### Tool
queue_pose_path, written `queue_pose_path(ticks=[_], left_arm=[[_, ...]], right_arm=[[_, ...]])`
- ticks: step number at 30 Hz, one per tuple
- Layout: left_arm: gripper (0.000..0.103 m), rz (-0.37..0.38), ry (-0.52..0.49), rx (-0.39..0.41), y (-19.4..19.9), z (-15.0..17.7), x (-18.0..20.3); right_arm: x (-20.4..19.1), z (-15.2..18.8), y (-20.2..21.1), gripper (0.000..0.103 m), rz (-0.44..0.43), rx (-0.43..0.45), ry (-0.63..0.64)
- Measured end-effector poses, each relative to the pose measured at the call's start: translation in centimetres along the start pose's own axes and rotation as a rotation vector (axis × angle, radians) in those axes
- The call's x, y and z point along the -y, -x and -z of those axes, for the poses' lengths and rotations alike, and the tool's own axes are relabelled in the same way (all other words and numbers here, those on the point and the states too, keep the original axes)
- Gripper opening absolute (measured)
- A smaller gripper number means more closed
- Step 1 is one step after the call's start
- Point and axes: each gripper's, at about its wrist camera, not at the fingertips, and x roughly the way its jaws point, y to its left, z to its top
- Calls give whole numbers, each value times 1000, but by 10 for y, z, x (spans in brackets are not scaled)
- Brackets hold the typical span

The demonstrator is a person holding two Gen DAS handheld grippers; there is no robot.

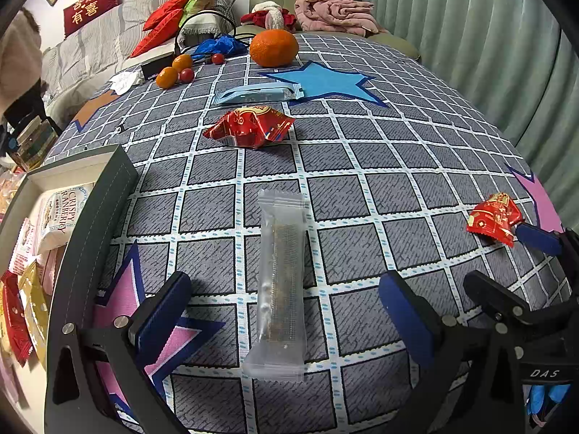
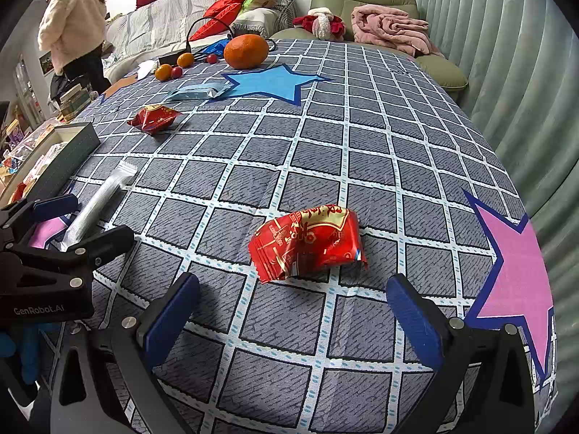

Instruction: Organize snacks

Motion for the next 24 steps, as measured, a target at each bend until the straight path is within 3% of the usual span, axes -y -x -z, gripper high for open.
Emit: queue_pose_path(ticks=[24], left_arm=[[103, 1, 0, 0, 0, 0, 0]], right_arm=[[-1, -2, -1, 103, -2, -14, 3]])
